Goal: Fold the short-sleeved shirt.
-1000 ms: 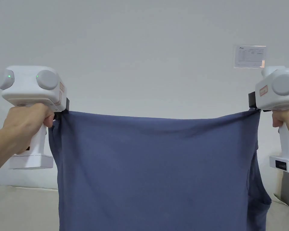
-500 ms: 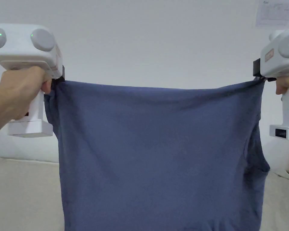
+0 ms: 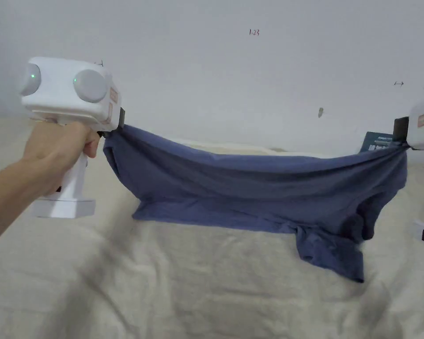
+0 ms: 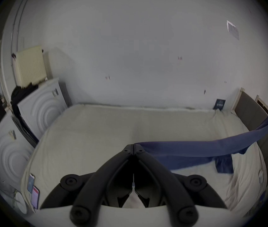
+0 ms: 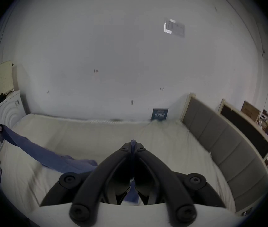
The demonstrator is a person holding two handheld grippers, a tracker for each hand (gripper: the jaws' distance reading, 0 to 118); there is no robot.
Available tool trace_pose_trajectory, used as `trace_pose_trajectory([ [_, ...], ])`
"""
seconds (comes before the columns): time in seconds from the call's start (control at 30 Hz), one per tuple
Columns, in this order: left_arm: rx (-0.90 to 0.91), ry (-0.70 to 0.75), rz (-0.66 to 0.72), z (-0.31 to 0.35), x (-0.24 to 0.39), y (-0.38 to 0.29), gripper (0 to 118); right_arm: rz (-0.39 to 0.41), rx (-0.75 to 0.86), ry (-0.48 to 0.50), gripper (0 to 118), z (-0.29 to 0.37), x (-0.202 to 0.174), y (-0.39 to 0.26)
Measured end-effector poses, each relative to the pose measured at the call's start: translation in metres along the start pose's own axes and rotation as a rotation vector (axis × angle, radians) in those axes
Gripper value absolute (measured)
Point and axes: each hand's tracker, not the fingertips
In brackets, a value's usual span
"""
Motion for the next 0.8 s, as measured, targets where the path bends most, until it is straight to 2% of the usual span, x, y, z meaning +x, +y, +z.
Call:
trace_pose_trajectory([
  [0.1,-0.049,-0.004,-0.032,-0.008,-0.001,-0.043,0,0.010,-0.072,0.024,4,-0.001,0.000,-0.049],
  [0.23,-0.125,-0.038,-0.074,-0.005,0.006,-0.104,0,-0.035,-0.140,0.041,4,0.007,0.000,-0.114],
  [0.33,-0.185,-0.051,-0.037,-0.018,-0.018,-0.134,0,-0.048,-0.181,0.050,4,0.018,0.000,-0.161],
  [0.57,-0.276,-0.037,-0.044,0.012,-0.033,-0.221,0,-0.120,-0.302,0.055,4,0.046,0.019,-0.260],
  [0.8,-0.304,-0.035,-0.009,0.065,-0.046,-0.270,0,-0.169,-0.340,0.069,4,0.090,0.048,-0.308],
])
